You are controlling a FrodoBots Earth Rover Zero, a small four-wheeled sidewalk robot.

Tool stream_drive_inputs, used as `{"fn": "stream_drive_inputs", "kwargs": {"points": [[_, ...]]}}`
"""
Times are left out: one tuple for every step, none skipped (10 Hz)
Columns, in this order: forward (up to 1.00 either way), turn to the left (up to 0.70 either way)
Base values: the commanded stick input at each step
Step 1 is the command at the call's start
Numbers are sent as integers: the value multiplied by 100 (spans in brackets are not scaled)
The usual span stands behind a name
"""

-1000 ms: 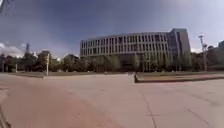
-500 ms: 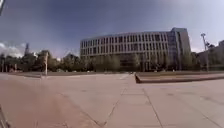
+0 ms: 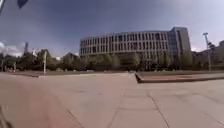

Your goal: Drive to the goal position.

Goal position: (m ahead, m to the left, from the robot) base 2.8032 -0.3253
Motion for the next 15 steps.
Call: {"fn": "stream_drive_inputs", "kwargs": {"points": [[70, 0], [70, 0], [70, 0], [70, 0], [70, 0], [70, 0], [70, 0], [70, 0], [70, 0], [70, 0], [70, 0], [70, 0], [70, 0], [70, 0], [70, 0]]}}
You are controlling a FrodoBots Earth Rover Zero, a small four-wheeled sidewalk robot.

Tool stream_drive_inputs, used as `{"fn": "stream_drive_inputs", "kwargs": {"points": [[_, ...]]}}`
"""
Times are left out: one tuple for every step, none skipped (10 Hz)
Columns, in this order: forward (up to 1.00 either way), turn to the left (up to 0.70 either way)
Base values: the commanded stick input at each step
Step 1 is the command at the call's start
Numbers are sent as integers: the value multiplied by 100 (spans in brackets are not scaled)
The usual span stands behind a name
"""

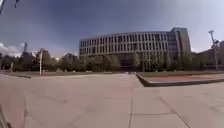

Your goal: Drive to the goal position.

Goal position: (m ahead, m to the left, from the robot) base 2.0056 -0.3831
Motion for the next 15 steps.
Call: {"fn": "stream_drive_inputs", "kwargs": {"points": [[70, 0], [70, 0], [70, 0], [70, 0], [70, 0], [70, 0], [70, 0], [70, 0], [70, 0], [70, 0], [70, 0], [70, 0], [70, 0], [70, 0], [70, 0]]}}
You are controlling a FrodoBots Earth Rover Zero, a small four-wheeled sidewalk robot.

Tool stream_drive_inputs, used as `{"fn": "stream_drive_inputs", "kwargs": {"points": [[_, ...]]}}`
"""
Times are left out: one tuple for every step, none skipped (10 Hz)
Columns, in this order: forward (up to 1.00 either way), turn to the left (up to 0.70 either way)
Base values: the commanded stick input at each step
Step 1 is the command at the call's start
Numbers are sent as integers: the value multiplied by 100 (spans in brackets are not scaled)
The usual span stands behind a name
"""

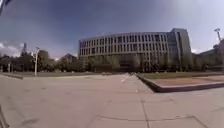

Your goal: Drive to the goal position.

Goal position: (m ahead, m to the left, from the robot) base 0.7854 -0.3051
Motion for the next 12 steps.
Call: {"fn": "stream_drive_inputs", "kwargs": {"points": [[70, 0], [70, 0], [70, 0], [70, 0], [70, 0], [70, 0], [70, 0], [70, 0], [70, 0], [70, 0], [70, 0], [70, 0]]}}
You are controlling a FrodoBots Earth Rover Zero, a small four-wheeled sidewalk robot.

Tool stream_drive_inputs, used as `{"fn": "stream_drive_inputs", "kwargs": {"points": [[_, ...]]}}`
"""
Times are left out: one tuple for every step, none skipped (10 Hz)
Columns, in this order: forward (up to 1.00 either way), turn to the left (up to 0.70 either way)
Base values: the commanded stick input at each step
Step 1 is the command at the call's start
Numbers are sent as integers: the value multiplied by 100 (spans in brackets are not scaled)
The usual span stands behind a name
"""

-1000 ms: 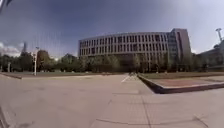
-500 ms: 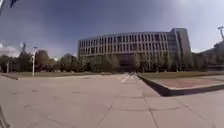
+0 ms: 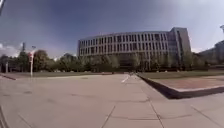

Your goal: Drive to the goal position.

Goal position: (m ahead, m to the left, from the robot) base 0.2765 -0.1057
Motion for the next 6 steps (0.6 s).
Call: {"fn": "stream_drive_inputs", "kwargs": {"points": [[70, 0], [70, 0], [70, 0], [70, 0], [70, 0], [70, 0]]}}
